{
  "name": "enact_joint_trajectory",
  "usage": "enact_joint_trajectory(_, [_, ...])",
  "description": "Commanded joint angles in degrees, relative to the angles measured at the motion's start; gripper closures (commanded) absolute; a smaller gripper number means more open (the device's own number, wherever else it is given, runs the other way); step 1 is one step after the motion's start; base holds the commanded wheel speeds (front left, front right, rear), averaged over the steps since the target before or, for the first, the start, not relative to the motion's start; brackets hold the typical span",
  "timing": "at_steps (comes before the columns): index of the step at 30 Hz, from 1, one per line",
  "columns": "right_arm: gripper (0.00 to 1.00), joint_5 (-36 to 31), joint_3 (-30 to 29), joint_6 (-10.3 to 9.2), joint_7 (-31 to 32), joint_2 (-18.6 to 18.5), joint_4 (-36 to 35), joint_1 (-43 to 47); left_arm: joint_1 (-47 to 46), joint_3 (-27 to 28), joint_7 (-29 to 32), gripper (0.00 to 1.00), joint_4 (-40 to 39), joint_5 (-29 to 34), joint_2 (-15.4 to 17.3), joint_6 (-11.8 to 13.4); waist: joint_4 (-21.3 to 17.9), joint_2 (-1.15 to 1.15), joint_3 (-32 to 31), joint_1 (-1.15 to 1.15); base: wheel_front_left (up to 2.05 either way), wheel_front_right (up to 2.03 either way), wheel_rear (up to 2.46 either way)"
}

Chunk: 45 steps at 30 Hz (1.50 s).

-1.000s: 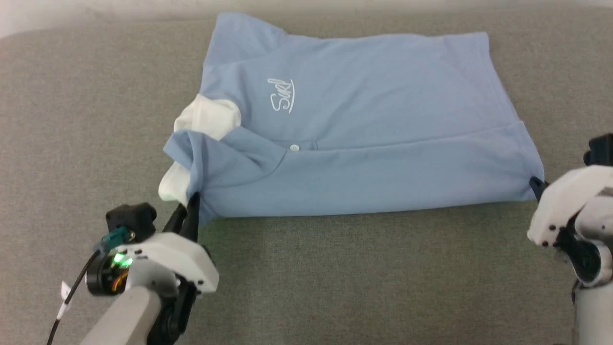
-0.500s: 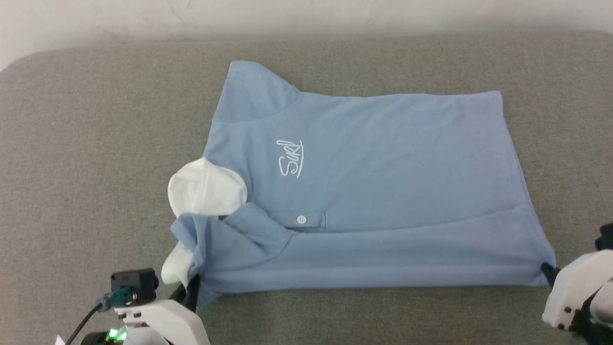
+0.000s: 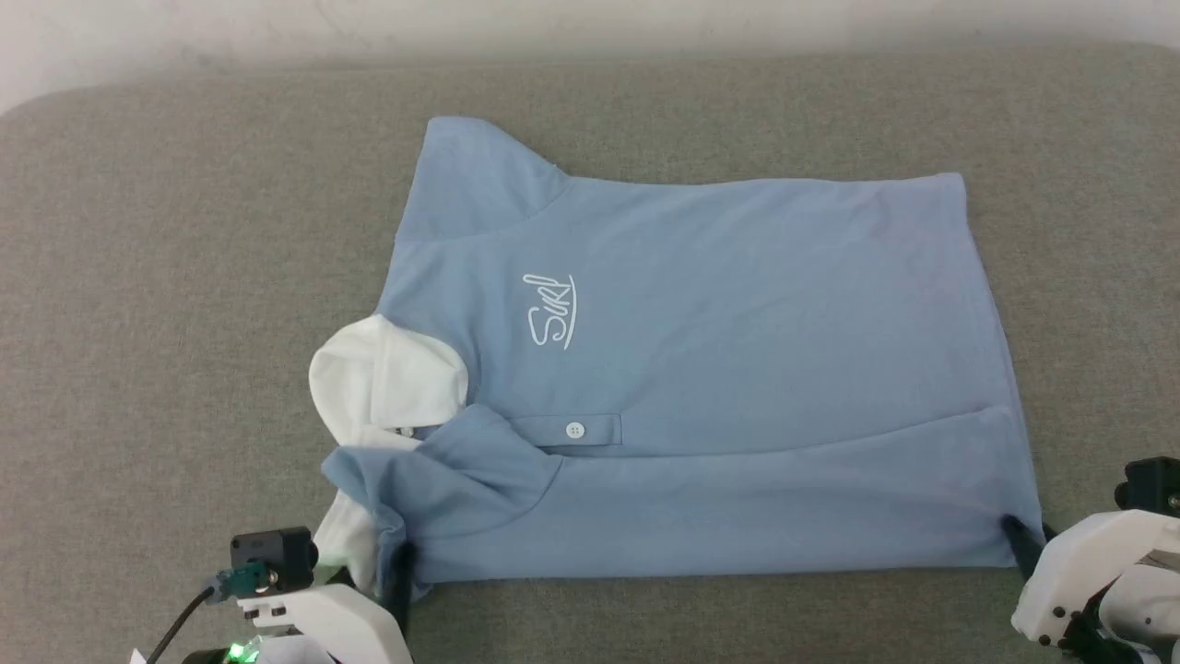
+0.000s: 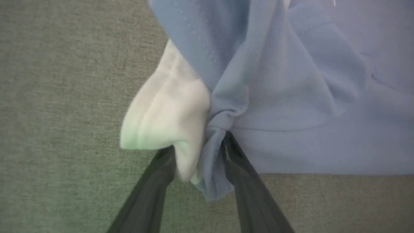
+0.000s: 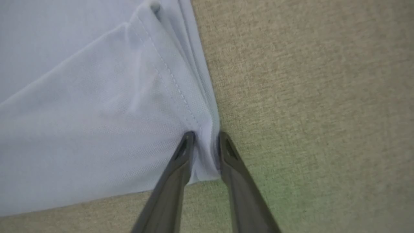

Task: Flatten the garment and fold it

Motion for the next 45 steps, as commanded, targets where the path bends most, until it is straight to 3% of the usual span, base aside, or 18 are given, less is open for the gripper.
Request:
enact_joint_trajectory(1, [0.0, 0.7, 0.4, -0.14, -1.6, 0.2, 0.7, 0.3, -0.8, -0.1, -0.4, 0.0, 0.8, -0.4, -0.6, -0.6, -0.1, 0.0, -1.1, 0.01, 0.0, 0.0, 0.0])
enact_joint_trajectory(6, [0.0, 1.4, 2.6, -0.14, -10.3, 0.2, -4.8, 1.6, -0.8, 1.7, -3.5, 0.0, -2.7, 0.5, 0.6, -0.5, -0.3, 0.0, -2.1, 0.01, 0.0, 0.0, 0.0])
enact_joint_trajectory(13, [0.0, -0.6, 9.4, -0.14, -26.6, -0.4, -12.0, 1.0, -5.2, 3.9, -8.9, 0.0, -7.9, 6.6, 5.0, -0.7, -1.5, 0.0, -0.7, 0.01, 0.0, 0.0, 0.0])
enact_joint_trajectory(18, [0.0, -2.1, 13.6, -0.14, -35.4, -2.4, -13.7, -1.8, -15.0, 4.0, -10.5, 0.0, -7.9, 11.4, 7.8, -4.0, -3.0, 0.0, 3.3, 0.01, 0.0, 0.0, 0.0])
enact_joint_trajectory(22, [0.0, -2.1, 15.9, -0.14, -39.8, -2.9, -14.4, -5.0, -25.8, 4.1, -9.0, 0.0, -4.6, 12.7, 8.9, -8.3, -4.7, 0.0, 8.0, 0.01, 0.0, 0.0, 0.0])
enact_joint_trajectory(28, [0.0, -1.5, 18.2, -0.14, -41.6, -2.5, -14.4, -10.1, -43.8, 3.1, -0.2, 0.0, 4.0, 11.8, 9.7, -16.0, -8.3, 0.0, 16.2, 0.01, 0.0, 0.0, 0.0])
enact_joint_trajectory(33, [0.0, -0.8, 19.8, -0.14, -42.7, -2.0, -14.3, -13.4, -53.9, 2.6, 9.8, 0.0, 10.7, 9.6, 9.7, -18.4, -11.0, 0.0, 20.9, 0.01, 0.0, 0.0, 0.0])
enact_joint_trajectory(37, [0.0, -0.3, 21.1, -0.14, -43.6, -1.2, -13.7, -15.5, -61.3, 3.1, 18.5, 0.0, 15.8, 7.9, 10.2, -18.0, -13.7, 0.0, 24.2, 0.01, 0.0, 0.0, 0.0])
enact_joint_trajectory(45, [0.0, 0.9, 22.6, -0.14, -45.2, -0.2, -12.8, -16.6, -66.9, 4.4, 32.8, 0.0, 19.1, 4.8, 12.3, -13.7, -17.0, 0.0, 27.7, 0.01, 0.0, 0.0, 0.0])
